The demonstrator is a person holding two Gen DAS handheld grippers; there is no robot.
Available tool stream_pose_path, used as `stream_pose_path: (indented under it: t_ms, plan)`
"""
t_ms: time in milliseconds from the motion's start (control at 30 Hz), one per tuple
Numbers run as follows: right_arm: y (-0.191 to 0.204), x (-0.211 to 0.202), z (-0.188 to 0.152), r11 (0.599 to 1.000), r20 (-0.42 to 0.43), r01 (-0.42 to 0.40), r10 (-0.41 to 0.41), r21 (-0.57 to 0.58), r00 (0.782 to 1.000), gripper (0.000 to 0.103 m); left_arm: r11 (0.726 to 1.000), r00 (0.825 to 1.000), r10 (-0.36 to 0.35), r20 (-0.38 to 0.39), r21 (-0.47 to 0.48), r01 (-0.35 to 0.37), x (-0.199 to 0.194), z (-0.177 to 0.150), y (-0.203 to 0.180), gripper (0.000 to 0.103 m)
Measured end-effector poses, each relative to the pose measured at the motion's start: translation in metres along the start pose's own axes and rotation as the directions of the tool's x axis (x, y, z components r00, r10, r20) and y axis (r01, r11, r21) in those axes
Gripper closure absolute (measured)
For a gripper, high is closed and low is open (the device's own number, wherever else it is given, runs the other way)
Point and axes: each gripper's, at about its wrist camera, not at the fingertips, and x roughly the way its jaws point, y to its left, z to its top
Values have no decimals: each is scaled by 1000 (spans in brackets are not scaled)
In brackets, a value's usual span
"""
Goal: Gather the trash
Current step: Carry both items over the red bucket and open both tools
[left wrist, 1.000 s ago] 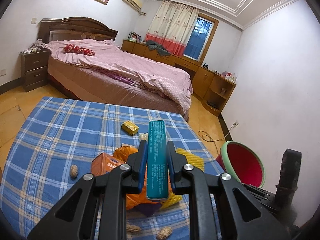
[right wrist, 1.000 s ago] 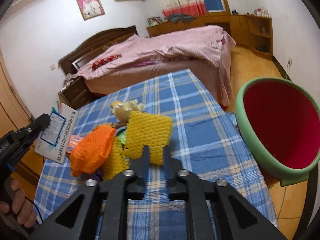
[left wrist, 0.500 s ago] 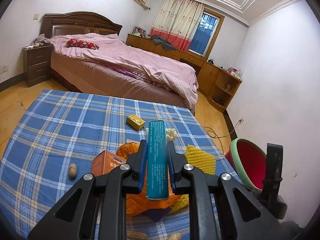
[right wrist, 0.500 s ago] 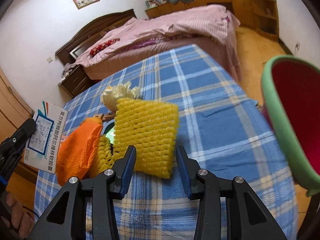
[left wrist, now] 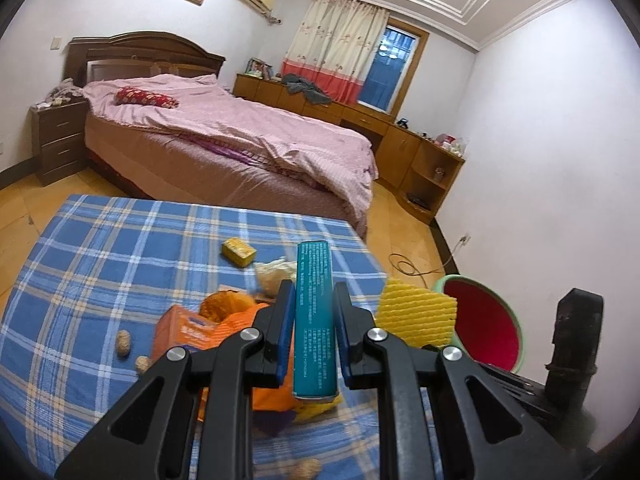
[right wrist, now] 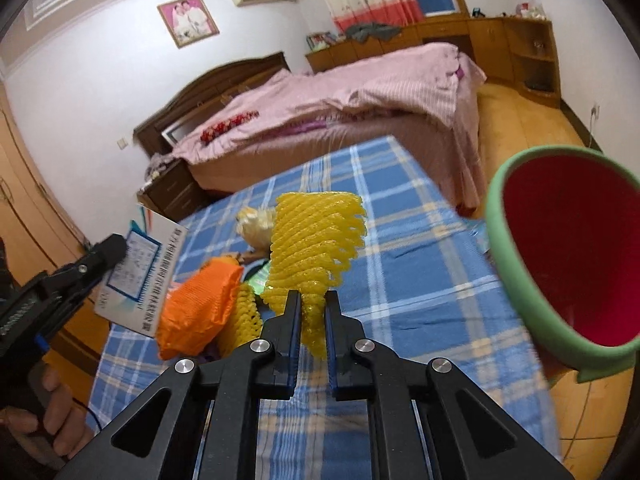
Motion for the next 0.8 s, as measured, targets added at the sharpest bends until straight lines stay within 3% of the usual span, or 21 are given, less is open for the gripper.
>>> stream_pose_path:
  t_ms: [433, 800]
  plan:
    - [-40, -79, 5, 990, 117, 138, -142, 40, 983, 92, 989, 989, -128, -72, 60, 132, 26, 8, -74, 84]
    - [-107, -93, 8, 948, 116, 293, -307, 122, 945, 92, 960, 955, -224, -196, 127, 251, 100, -6, -152, 84]
